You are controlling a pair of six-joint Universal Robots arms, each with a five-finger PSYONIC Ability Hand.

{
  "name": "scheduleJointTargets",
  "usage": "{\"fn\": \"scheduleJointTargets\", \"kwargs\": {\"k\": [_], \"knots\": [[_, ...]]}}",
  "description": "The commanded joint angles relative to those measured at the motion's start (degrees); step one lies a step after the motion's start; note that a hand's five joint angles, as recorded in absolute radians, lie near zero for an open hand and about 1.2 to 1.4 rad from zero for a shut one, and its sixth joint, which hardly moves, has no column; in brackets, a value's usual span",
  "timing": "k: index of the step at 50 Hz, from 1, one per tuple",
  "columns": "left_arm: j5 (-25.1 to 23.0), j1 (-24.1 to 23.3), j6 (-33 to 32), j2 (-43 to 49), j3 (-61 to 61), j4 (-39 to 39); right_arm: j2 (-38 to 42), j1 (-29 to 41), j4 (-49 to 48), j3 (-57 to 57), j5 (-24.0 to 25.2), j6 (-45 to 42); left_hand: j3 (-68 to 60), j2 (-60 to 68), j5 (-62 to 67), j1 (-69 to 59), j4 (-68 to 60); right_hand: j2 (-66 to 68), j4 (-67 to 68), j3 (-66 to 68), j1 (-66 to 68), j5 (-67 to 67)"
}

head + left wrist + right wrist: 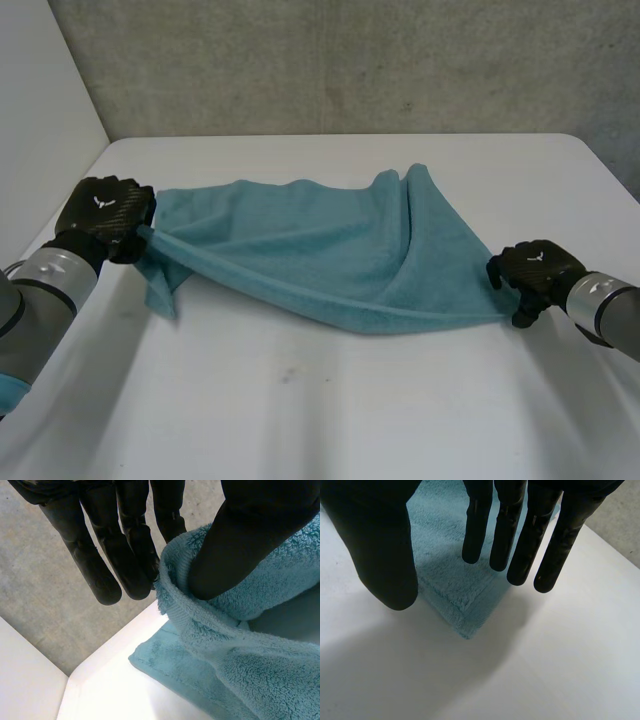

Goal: Fold the laundry

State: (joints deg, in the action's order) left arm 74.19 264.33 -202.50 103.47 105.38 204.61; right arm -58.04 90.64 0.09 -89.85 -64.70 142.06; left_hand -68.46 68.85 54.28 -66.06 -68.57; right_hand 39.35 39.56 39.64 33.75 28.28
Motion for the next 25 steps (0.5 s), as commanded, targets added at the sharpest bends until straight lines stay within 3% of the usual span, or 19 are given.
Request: {"fn": "scheduleJointTargets", "kwargs": {"k": [1, 20, 22, 25], "knots": [[-0.1, -0.05, 0.09, -0.02, 0.09, -0.09, 2.31, 0.06, 0.09, 1.87, -0.25, -0.21, -11.54, 11.15, 15.72, -13.94, -11.43, 7.57, 7.36, 7.28, 13.17, 8.64], [-0.18, -0.05, 0.09, -0.11, 0.26, -0.09, 5.3, 0.5, 0.0, 6.0, -0.78, -0.03, -11.54, 11.15, 15.72, -13.94, -11.43, 16.31, 16.1, 16.01, 21.91, 17.38], [-0.18, -0.05, 0.17, -0.11, 0.26, -0.09, 5.65, 0.59, 0.0, 6.35, -0.78, 0.05, -11.54, 11.15, 15.72, -13.94, -11.43, 20.83, 20.63, 20.54, 26.44, 21.9], [-0.18, -0.05, 0.17, -0.11, 0.35, -0.09, 6.36, 0.76, -0.26, 7.05, -0.87, 0.14, -11.54, 11.15, 15.72, -13.94, -11.43, 38.47, 38.26, 38.17, 44.07, 39.54]]}}
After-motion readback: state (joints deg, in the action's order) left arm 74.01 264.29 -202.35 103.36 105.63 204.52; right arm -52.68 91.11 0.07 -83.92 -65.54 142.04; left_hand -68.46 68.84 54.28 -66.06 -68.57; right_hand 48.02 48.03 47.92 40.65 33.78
